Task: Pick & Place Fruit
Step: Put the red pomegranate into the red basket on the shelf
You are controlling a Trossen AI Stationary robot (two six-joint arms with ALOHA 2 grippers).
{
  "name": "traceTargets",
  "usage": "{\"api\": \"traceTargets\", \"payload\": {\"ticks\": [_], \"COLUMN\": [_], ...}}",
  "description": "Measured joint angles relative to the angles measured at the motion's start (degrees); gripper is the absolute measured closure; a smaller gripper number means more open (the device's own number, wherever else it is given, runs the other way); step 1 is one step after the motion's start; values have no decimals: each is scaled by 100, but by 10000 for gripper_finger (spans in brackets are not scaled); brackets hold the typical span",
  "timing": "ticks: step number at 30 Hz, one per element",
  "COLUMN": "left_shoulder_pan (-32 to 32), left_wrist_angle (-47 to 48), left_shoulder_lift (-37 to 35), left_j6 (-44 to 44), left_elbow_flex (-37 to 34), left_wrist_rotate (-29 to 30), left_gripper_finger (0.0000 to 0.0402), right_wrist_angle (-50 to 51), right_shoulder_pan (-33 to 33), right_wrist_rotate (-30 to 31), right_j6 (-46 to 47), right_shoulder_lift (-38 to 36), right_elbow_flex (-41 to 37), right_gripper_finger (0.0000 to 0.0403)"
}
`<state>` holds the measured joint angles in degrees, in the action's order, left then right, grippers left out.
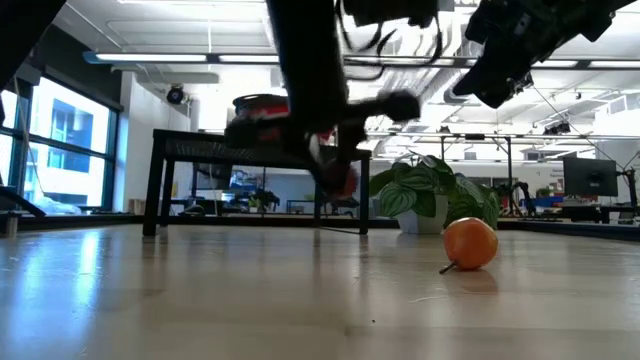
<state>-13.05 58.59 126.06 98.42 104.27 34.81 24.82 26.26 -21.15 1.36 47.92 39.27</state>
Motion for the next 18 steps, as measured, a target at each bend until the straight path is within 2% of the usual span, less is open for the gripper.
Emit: {"api": "traceTargets", "payload": {"ticks": [11,18], "left_shoulder_pan": [-332,-267], "left_wrist_angle": [-7,9], "left_shoulder_lift": [0,0], "left_j6": [-749,-1474], "left_elbow_flex": [1176,1922], "left_wrist_rotate": [73,403], "left_gripper_finger": [349,349], "right_wrist_angle": [166,157], "right_shoulder_pan": [-1,0], "right_wrist_rotate": [0,0], "right_j6": [-165,-224], "right_shoulder_lift": [0,0], "right_elbow_flex": [0,0], "right_gripper_finger": [400,400]}}
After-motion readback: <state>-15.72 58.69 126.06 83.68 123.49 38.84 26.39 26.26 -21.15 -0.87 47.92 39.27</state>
